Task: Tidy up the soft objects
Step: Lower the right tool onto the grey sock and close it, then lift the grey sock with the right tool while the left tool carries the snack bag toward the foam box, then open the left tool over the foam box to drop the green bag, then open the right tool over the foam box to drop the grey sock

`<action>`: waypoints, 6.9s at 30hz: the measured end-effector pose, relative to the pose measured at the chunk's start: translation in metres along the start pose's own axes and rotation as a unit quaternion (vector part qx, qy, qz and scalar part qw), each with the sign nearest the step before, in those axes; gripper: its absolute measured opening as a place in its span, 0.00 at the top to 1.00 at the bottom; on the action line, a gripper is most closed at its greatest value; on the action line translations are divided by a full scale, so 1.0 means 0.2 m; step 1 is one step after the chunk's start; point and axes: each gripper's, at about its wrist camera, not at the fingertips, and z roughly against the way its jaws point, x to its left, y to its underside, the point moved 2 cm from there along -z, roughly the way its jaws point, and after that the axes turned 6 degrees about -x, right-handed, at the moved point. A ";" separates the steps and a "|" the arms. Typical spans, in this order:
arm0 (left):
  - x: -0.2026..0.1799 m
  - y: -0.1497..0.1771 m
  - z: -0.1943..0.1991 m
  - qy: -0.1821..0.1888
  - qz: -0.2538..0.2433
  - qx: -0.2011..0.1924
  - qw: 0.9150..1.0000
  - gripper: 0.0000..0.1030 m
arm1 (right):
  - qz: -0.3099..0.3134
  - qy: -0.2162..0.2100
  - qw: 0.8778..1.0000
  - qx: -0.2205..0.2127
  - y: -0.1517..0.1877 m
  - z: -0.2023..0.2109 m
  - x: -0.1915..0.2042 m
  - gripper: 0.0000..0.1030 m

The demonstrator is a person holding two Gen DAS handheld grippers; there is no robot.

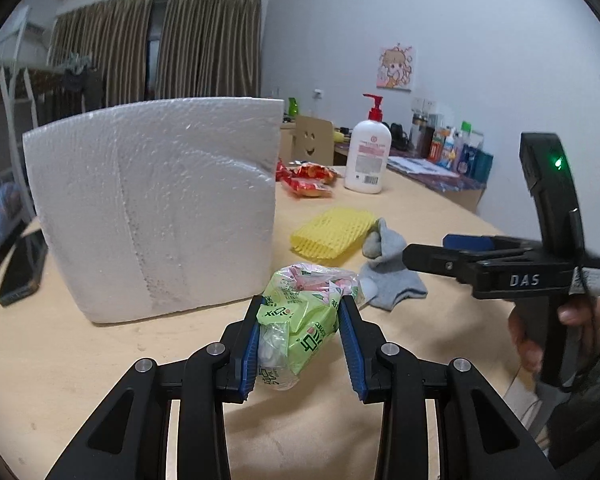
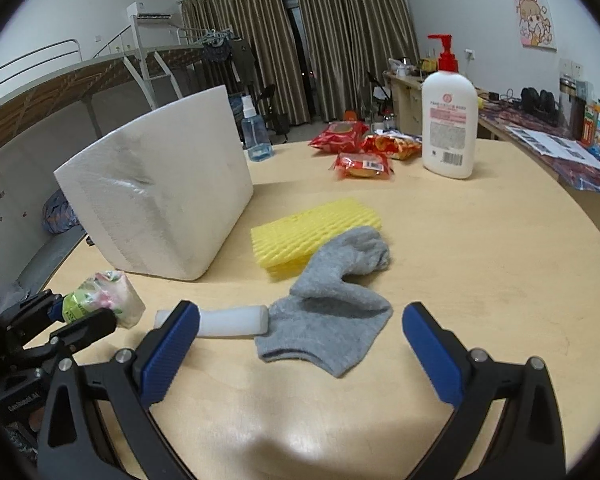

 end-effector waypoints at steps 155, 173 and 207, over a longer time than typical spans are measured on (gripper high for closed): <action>0.38 -0.72 0.45 -0.106 0.012 -0.129 0.986 0.63 | 0.122 -0.144 0.971 -0.147 -0.66 0.17 0.63 0.85; 0.49 -0.81 0.16 -0.089 0.016 -0.098 0.991 0.64 | 0.114 -0.146 0.975 -0.123 -0.75 -0.06 0.60 0.84; 0.59 -0.80 0.09 -0.107 0.014 -0.125 0.986 0.08 | 0.104 -0.137 0.978 -0.120 -0.75 -0.07 0.57 0.85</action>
